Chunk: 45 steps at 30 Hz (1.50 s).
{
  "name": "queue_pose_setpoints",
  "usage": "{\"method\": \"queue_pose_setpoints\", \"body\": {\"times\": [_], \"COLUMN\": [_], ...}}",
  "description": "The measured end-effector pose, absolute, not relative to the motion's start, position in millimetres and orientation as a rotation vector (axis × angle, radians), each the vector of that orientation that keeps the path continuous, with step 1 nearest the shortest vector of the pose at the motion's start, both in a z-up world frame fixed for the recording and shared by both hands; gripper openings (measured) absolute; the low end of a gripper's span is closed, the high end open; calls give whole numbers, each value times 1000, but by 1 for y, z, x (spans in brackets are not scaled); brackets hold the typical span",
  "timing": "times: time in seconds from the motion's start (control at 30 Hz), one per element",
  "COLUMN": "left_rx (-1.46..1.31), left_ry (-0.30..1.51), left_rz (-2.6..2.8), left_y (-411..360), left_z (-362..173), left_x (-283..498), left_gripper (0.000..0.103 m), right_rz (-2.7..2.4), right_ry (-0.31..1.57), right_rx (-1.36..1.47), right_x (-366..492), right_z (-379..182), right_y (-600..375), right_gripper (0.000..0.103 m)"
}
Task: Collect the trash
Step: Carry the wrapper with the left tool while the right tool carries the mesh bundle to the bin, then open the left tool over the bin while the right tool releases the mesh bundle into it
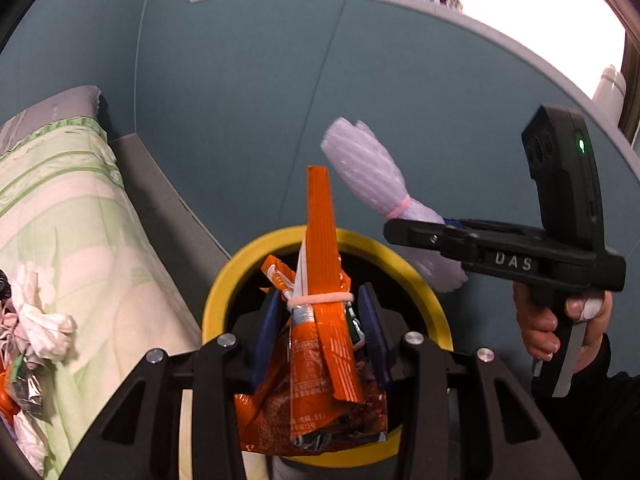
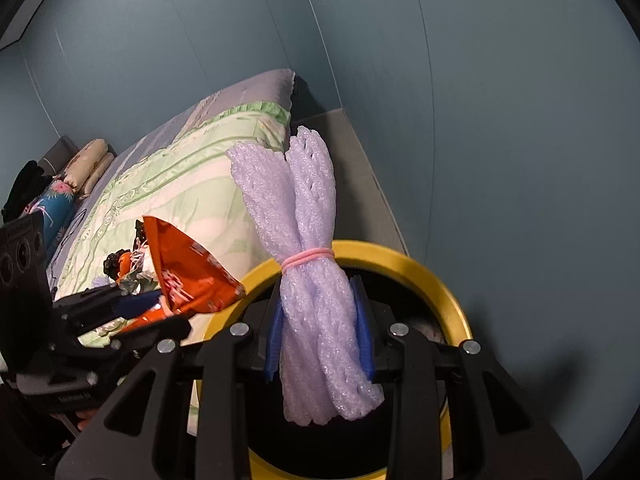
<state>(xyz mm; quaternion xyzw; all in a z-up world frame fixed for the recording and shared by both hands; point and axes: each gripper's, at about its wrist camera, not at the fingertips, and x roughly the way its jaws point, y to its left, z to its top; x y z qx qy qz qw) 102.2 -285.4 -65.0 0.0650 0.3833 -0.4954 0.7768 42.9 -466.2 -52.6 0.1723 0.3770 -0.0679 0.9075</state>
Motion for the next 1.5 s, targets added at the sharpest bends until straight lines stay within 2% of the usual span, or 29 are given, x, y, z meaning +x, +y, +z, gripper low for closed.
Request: {"method": "queue_pose_setpoints", "body": {"times": [0.33, 0.5, 0.53, 0.63, 0.77, 0.87, 0.93, 1.07, 1.5], "left_rx": [146, 128, 124, 112, 112, 106, 89, 151, 127], "left_ry": [893, 895, 896, 896, 847, 787, 750, 793, 599], "left_rz": [-1077, -1068, -1067, -1064, -1005, -924, -872, -701, -469], "left_y": [-298, -294, -293, -290, -281, -269, -258, -246, -154], "left_z": [-87, -91, -92, -92, -87, -79, -72, -69, -21], "left_x": [111, 120, 120, 122, 122, 127, 133, 157, 182], "left_gripper": [39, 52, 56, 60, 83, 94, 95, 95, 95], "right_rz": [-144, -170, -172, -184, -217, -235, -234, -212, -54], "right_ry": [817, 817, 817, 812, 773, 736, 711, 677, 603], "right_rx": [397, 405, 407, 415, 408, 386, 372, 346, 219], "right_x": [56, 54, 51, 50, 46, 44, 43, 45, 84], "right_z": [-64, -67, -67, -66, -61, -55, -51, -44, -14], "right_y": [-475, -481, -481, -484, -485, -484, -480, -471, -400], "right_gripper": [33, 39, 45, 47, 47, 51, 52, 54, 63]}}
